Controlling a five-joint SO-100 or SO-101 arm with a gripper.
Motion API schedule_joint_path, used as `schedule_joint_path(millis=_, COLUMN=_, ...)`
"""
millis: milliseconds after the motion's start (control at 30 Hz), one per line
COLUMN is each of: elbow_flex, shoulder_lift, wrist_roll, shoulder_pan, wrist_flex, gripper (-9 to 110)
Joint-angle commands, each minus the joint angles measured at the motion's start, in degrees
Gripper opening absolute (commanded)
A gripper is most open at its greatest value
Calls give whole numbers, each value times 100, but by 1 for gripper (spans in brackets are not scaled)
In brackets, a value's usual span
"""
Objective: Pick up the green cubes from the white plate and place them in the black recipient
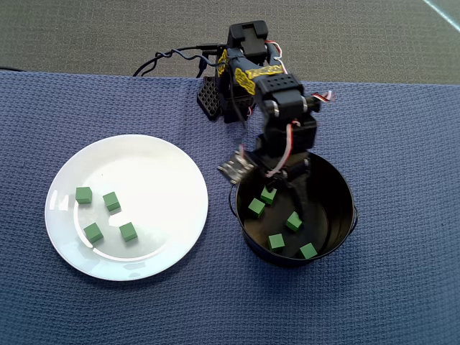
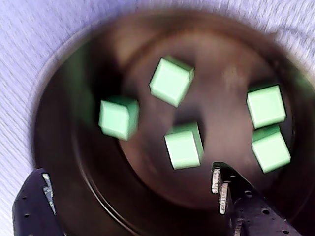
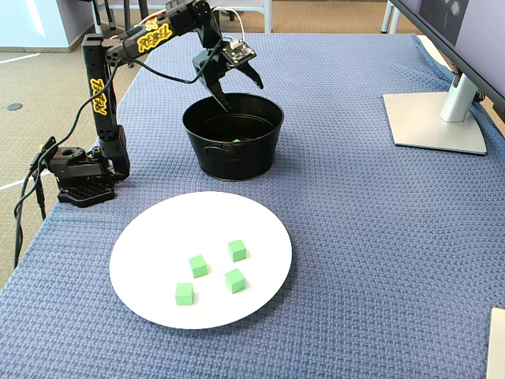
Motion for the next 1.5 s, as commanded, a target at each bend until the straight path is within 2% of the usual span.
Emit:
schedule_joint_path(millis=0, elbow_flex=-589, shoulder_lift=466, wrist_roll=123, shoulder_pan=809, wrist_flex=193, gripper=33)
schedule_joint_path(millis=67, elbow_flex=-501, shoulder_lift=483, wrist_roll=79, shoulder_pan=1415, wrist_flex=114, gripper=27)
schedule_joint_path(millis=300, elbow_flex=185, shoulder_lift=123, wrist_roll=-571, shoulder_pan=3612, wrist_flex=-712, gripper=24)
schedule_joint_path(millis=433, elbow_flex=1204, shoulder_lift=62, wrist_roll=-905, shoulder_pan=4474, wrist_flex=-1556, gripper=25)
schedule_joint_path(millis=600, elbow_flex=1564, shoulder_lift=-422, wrist_roll=-1099, shoulder_pan=5150, wrist_flex=-2030, gripper=29)
schedule_joint_path(millis=733, elbow_flex=1731, shoulder_lift=-756, wrist_roll=-1318, shoulder_pan=5458, wrist_flex=-2338, gripper=33)
schedule_joint_path(millis=933, elbow_flex=1995, shoulder_lift=-1090, wrist_roll=-1793, shoulder_pan=5599, wrist_flex=-2672, gripper=30)
schedule_joint_path(millis=1200, elbow_flex=1854, shoulder_lift=-1529, wrist_roll=-1740, shoulder_pan=5950, wrist_flex=-3015, gripper=29)
schedule_joint_path(millis=1467, elbow_flex=1811, shoulder_lift=-1907, wrist_roll=-3621, shoulder_pan=5827, wrist_flex=-3173, gripper=29)
